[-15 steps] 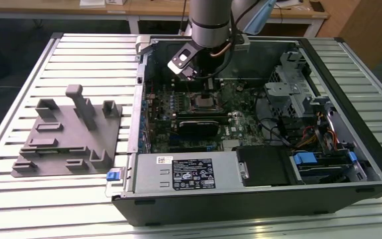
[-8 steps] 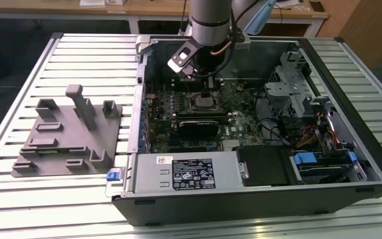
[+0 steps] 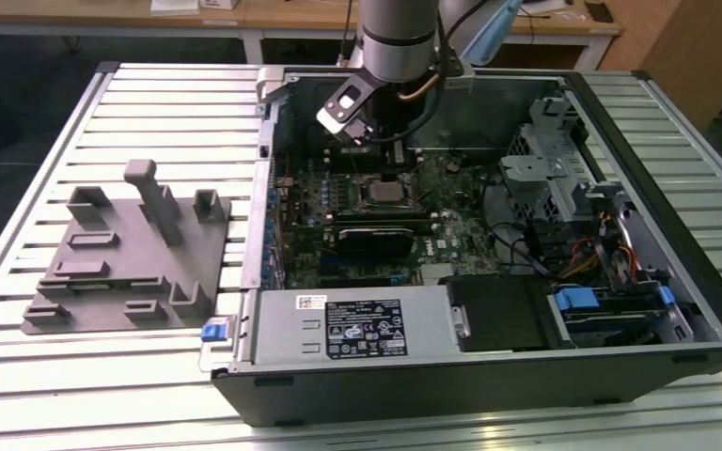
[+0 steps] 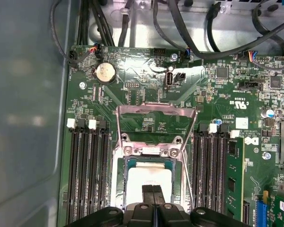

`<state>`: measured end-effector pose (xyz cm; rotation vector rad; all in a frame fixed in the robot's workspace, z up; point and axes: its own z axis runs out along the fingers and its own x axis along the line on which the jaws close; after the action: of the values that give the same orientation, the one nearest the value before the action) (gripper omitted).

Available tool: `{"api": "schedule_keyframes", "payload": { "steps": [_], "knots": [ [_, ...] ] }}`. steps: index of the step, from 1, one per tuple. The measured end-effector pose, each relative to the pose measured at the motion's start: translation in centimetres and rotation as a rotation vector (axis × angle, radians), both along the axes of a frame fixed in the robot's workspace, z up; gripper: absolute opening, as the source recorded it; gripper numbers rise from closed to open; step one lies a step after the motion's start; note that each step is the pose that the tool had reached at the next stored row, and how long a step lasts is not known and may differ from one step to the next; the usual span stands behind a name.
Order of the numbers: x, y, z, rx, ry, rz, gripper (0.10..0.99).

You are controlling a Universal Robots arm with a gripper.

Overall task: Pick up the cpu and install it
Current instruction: 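Close the cpu cover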

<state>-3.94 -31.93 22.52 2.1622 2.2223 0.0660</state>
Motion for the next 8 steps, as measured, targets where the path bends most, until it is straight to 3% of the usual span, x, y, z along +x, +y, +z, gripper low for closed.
{"api": "schedule_keyframes", "payload": {
  "steps": [8],
  "knots": [
    [0.0, -0.01, 0.3, 0.0, 0.0003, 0.0, 0.106]
  ]
}}
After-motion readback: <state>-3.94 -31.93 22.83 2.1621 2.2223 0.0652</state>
